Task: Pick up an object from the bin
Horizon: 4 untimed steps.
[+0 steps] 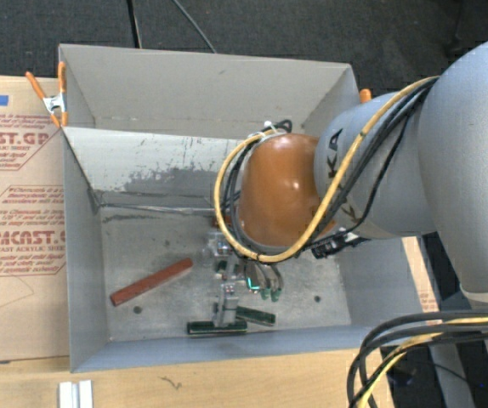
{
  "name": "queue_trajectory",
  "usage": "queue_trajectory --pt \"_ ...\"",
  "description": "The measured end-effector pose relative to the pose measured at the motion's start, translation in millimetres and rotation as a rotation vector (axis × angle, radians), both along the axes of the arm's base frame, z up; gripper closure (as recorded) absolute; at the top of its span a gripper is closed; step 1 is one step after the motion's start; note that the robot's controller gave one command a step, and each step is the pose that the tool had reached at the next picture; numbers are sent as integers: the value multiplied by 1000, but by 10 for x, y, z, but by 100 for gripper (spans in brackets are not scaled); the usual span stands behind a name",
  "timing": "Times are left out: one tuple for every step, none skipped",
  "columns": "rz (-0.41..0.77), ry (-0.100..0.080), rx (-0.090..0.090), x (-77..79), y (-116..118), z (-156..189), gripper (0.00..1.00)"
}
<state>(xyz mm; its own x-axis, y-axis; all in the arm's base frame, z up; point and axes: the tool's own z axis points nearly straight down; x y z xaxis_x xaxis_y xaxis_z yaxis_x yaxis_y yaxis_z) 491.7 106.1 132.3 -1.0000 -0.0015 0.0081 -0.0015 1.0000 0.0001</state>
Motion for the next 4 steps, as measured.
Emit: queue_trajectory --pt "164 -9 4 539 1120 -646 0" --pt "390 -10 2 432 935 -319 0" --pt "495 -11 3 496 1074 -293 0" --pt "540 -6 2 418 914 -646 0"
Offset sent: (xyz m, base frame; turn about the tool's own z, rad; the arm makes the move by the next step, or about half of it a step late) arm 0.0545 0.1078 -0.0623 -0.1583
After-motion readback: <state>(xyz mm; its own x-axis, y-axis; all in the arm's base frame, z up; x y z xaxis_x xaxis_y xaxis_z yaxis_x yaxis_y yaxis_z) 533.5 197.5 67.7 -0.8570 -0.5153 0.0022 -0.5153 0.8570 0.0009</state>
